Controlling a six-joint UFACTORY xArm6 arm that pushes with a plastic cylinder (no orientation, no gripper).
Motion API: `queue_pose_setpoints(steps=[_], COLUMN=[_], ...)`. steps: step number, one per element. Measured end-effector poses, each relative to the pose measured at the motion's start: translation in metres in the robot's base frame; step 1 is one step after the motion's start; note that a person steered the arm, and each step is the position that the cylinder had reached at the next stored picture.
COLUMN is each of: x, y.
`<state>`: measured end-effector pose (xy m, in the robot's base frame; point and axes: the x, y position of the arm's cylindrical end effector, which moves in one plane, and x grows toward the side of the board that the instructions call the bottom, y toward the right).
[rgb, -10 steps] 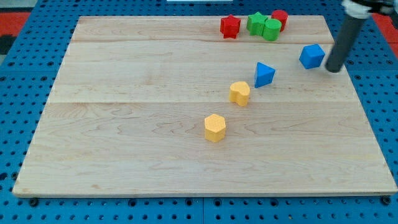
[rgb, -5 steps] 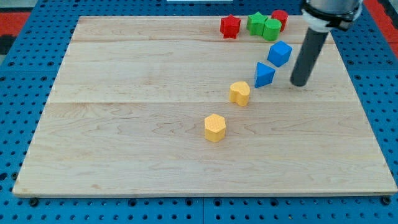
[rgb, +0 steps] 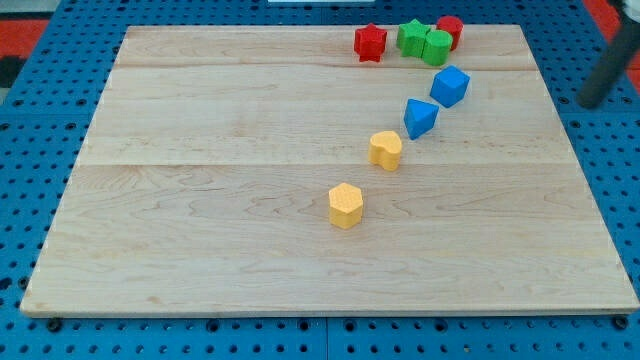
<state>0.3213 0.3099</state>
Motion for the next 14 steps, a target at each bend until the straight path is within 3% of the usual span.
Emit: queue_pose_setpoints(steps=[1,2,3,4,5,6,7,8,10,11,14], x=[-0.059,-0.107,-0.122,-0.114,-0.098,-0.080,-0.045,0.003,-0.010,-0.004,0.123], y=[-0.051,-0.052,-0.065,-0.189,-0.275,-0.280,-0.333,-0.425,-0.401,-0.360,-0.372])
